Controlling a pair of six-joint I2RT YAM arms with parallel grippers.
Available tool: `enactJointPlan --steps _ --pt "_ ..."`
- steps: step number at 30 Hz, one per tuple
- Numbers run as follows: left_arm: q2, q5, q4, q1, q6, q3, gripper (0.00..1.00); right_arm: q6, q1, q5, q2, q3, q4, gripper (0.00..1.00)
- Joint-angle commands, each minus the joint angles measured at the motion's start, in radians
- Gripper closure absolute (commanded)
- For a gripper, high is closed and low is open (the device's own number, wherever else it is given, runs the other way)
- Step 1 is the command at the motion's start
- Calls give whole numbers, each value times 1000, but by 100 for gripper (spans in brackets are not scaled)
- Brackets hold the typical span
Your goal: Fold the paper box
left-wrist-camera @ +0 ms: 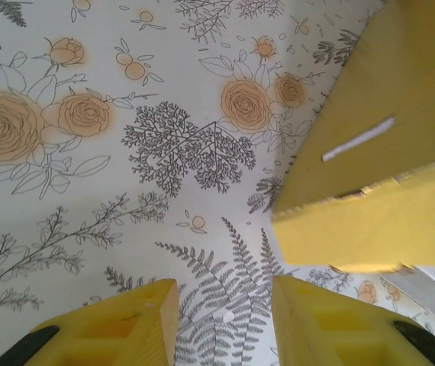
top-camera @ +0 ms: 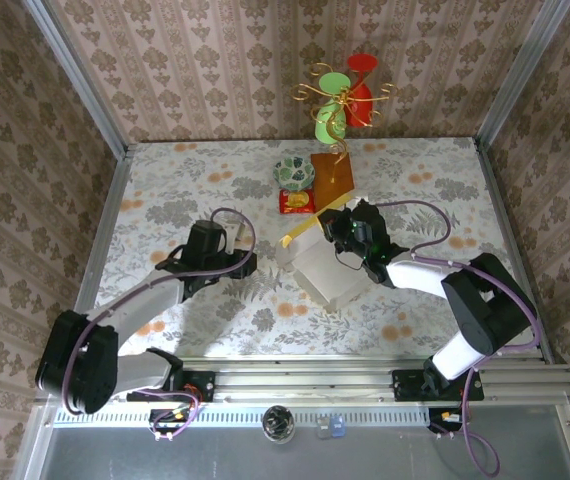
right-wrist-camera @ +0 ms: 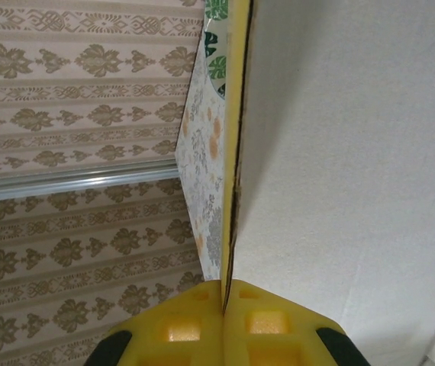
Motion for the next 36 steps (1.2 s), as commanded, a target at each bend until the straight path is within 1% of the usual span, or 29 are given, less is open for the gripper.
enactJointPlan --steps 1,8,21,30,33,36 --pt "39 29 116 -12 31 -13 63 -35 -5 -33 26 -33 35 100" --pt "124 69 204 -56 50 17 60 -37 -8 -40 24 -34 33 100" --pt "156 70 268 -118 58 35 59 -32 -7 -51 32 -14 33 100" --pt "191 55 256 -150 79 75 66 -23 -6 -51 24 -12 36 100" --pt "199 47 251 -159 87 87 72 -22 -4 -51 24 -13 40 100" --pt "205 35 248 -167 90 96 74 -19 -3 -52 24 -12 42 100"
